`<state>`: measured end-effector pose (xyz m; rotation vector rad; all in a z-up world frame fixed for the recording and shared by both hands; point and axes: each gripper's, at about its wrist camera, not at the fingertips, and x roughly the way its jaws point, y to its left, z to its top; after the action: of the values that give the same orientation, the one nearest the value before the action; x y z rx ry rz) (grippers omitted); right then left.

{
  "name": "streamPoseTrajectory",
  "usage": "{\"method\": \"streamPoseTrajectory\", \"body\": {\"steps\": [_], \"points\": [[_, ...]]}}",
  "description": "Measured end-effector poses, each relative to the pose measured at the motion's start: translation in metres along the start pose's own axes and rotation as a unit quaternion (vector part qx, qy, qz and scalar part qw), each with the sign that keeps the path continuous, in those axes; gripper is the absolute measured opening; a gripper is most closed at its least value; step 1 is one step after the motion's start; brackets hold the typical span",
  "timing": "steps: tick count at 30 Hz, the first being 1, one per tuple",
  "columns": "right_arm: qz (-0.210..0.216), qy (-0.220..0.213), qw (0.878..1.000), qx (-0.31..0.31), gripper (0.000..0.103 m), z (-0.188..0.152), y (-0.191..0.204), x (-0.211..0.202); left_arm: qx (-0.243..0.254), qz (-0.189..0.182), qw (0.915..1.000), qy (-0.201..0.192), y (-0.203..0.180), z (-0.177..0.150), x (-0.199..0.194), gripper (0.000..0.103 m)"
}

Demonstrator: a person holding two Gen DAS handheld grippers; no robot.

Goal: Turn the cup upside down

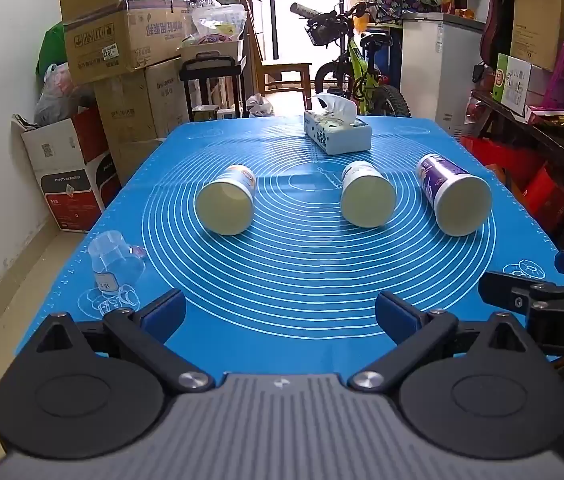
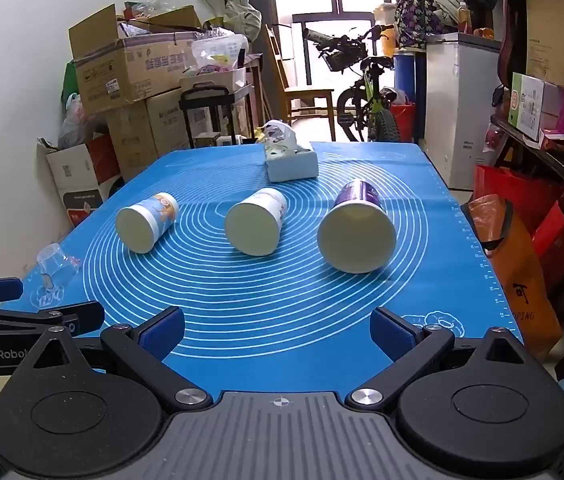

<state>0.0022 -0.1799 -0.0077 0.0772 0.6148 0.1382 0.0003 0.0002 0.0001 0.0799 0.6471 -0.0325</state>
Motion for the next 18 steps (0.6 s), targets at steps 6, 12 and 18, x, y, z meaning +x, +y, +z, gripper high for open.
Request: {"method": "streamPoseTrajectory", "body": {"steps": [6, 12, 18], "points": [[-0.006, 0.003, 1.0, -0.001, 0.099, 0.0002, -0.0008, 0.0006, 0.003, 0.001, 1.0, 0.0, -0.0001, 0.0, 0.0004, 0.1], [-0.008, 0.004, 1.0, -0.001, 0.099, -0.0013, -0.0017, 0.0044, 0.003, 0.0, 1.0, -0.004, 0.0004, 0.0031, -0.0024, 0.1], [-0.007, 0.003, 1.0, -0.003, 0.099, -0.0004, -0.0003, 0.0017, 0.003, 0.002, 1.0, -0.007, 0.0011, 0.0061, -0.0033, 0.1]]}}
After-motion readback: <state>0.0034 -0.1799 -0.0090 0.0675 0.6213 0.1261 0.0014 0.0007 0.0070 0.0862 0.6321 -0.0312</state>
